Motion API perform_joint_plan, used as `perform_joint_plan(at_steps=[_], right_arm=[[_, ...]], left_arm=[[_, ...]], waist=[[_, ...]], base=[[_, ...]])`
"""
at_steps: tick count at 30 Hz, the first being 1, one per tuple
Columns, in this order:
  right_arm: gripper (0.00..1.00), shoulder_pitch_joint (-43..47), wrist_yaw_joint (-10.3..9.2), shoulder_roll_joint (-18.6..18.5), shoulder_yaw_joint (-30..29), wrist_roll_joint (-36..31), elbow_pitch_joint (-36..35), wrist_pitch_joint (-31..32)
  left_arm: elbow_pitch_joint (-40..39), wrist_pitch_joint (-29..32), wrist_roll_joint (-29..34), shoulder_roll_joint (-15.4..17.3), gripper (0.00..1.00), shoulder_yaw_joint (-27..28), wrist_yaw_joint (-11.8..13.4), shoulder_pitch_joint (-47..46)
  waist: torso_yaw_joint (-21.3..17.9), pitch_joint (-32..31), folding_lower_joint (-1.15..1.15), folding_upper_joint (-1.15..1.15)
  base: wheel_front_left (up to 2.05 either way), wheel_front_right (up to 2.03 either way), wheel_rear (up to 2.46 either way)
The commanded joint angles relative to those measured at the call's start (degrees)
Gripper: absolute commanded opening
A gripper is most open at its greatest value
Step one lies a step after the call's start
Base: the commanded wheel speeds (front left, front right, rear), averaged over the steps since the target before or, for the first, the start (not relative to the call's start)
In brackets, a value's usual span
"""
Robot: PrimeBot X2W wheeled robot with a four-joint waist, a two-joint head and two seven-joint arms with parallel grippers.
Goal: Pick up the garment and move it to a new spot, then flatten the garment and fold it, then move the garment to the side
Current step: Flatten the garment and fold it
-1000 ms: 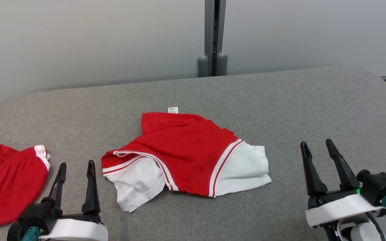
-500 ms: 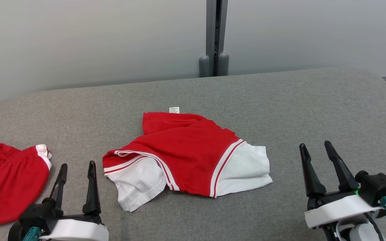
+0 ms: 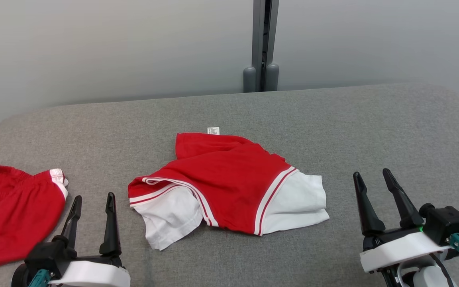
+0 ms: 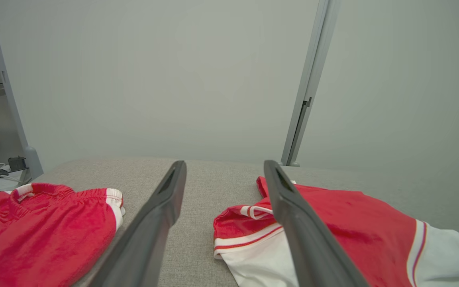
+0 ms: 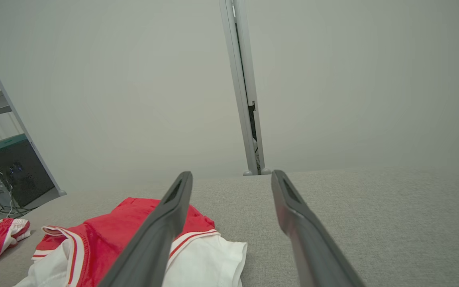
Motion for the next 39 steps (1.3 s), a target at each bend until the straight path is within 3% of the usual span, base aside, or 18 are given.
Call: perform_joint_plan(at_steps=[1, 8, 15, 26, 33, 34, 35, 37, 38, 39], right_arm=[[1.0, -0.32, 0.03, -0.32, 0.15, 0.51, 0.2, -0.29], [1.0, -0.29, 0.03, -0.25, 0.77, 0.98, 2.12, -0.3], [1.0, -1.64, 0.03, -0.75, 3.13, 2.0, 10.1, 0.36], [1.0, -12.3, 0.03, -2.33, 8.94, 6.64, 25.88, 10.85], [1.0, -17.67, 0.03, -2.04, 8.81, 8.82, 33.63, 16.15], [0.87, -18.46, 0.03, -1.51, 8.69, 10.18, 35.22, 17.99], [0.55, -18.89, 0.03, -1.53, 8.56, 10.78, 35.84, 18.6], [0.13, -19.34, 0.03, -1.49, 8.58, 11.66, 36.65, 19.39], [0.0, -19.57, 0.03, -1.41, 8.75, 12.16, 36.65, 19.17], [0.0, -19.7, 0.03, -1.48, 8.92, 12.48, 36.81, 19.03]], left_arm=[[0.19, -0.03, -0.04, 0.11, 1.0, 0.18, -0.06, -0.98], [0.65, -0.03, -0.14, 0.07, 1.0, -0.14, -0.35, -1.35], [0.78, -0.03, -0.27, 0.05, 1.0, -0.47, -0.4, -1.48], [1.63, -0.03, -0.61, 0.07, 1.0, -1.46, -0.91, -3.37], [2.52, -0.03, -0.93, 0.08, 1.0, -1.68, -1.5, -4.95], [2.75, -0.03, -0.93, 0.06, 1.0, -1.54, -1.72, -5.05], [2.89, -0.03, -0.93, 0.07, 1.0, -1.42, -1.78, -4.99], [3.12, -0.03, -0.96, 0.06, 1.0, -1.31, -1.85, -4.85], [3.22, -0.03, -0.94, 0.06, 1.0, -1.25, -1.9, -4.82], [3.34, -0.03, -0.89, 0.07, 1.0, -1.2, -1.96, -4.8]], waist=[[0.14, -0.01, 0.0, 0.0], [0.51, -0.11, 0.0, 0.0], [0.84, -0.04, 0.0, 0.0], [3.76, 2.46, 0.0, 0.0], [6.67, 4.01, 0.0, 0.0], [7.28, 4.11, 0.0, 0.0], [7.5, 4.07, 0.0, 0.0], [7.86, 3.85, 0.0, 0.0], [8.01, 3.7, 0.0, 0.0], [8.11, 3.57, 0.0, 0.0]], base=[[0.0, 0.0, 0.0], [0.0, 0.0, 0.0], [0.0, 0.0, 0.0], [0.0, 0.0, 0.0], [0.0, 0.0, 0.0], [0.0, 0.0, 0.0], [0.0, 0.0, 0.0], [0.0, 0.0, 0.0], [0.0, 0.0, 0.0], [0.0, 0.0, 0.0]])
